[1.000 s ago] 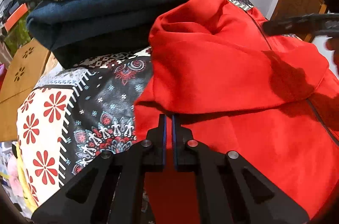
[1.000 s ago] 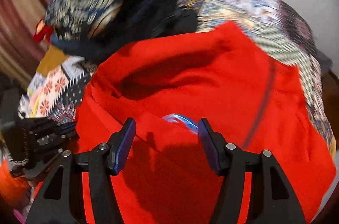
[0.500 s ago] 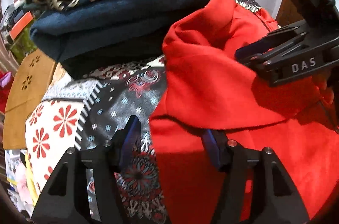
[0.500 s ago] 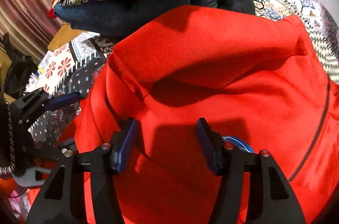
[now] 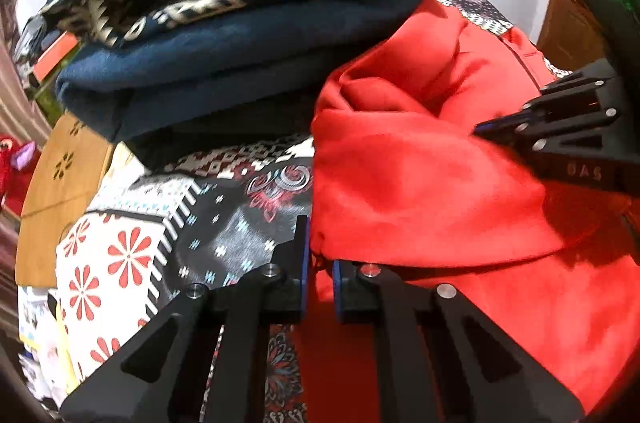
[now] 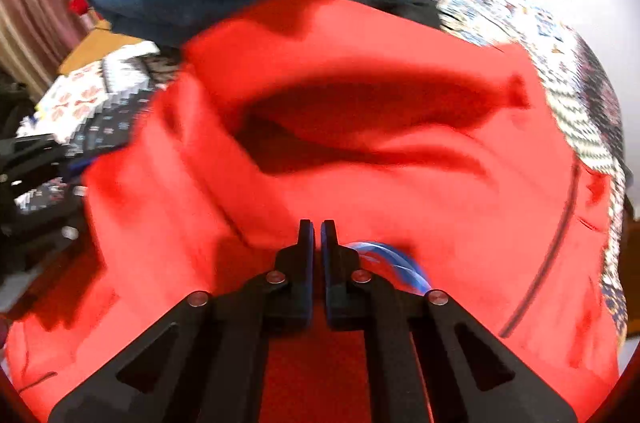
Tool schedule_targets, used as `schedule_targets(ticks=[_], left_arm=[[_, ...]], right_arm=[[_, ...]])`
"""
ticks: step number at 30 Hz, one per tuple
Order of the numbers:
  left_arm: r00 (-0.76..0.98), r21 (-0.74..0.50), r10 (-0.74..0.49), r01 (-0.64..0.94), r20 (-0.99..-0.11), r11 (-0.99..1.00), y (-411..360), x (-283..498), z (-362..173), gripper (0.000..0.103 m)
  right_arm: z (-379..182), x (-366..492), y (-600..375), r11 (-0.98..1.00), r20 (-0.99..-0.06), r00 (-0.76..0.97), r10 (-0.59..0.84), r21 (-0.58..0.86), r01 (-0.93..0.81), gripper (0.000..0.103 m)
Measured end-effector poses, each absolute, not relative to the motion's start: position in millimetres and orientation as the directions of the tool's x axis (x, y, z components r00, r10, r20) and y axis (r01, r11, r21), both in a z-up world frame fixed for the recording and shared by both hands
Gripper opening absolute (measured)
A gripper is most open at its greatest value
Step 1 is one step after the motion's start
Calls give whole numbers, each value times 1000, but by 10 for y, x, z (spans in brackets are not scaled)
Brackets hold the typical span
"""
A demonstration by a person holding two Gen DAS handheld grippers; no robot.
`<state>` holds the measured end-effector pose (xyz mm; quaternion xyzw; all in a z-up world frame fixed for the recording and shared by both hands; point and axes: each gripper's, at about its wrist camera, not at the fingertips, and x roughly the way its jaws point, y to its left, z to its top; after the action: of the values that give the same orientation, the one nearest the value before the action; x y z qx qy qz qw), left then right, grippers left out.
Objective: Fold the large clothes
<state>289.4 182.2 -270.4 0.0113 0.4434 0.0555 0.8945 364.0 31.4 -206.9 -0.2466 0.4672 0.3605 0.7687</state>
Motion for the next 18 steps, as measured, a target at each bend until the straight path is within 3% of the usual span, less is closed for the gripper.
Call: schedule_targets(ticks=[3, 8, 13, 18], left_arm=[[581, 64, 121, -118, -805, 991, 1841, 2855, -2744, 9], [550, 72, 132, -129, -824, 989, 1805, 2776, -2745, 9], [495, 19, 82, -131, -865, 991, 1875, 2661, -2655, 9], [515, 43, 98, -117, -851, 992, 1780, 2532, -2384, 14]], right_arm=[[-2164, 3782, 162, 670, -910, 334, 244, -91, -737, 3], [-1976, 3857, -146, 721, -909, 268, 319, 49, -691, 3], [-1643, 3797, -369, 760, -890, 296, 347, 82, -645, 4], [-1359, 3665, -743, 810, -872, 358, 333, 70, -583, 18]])
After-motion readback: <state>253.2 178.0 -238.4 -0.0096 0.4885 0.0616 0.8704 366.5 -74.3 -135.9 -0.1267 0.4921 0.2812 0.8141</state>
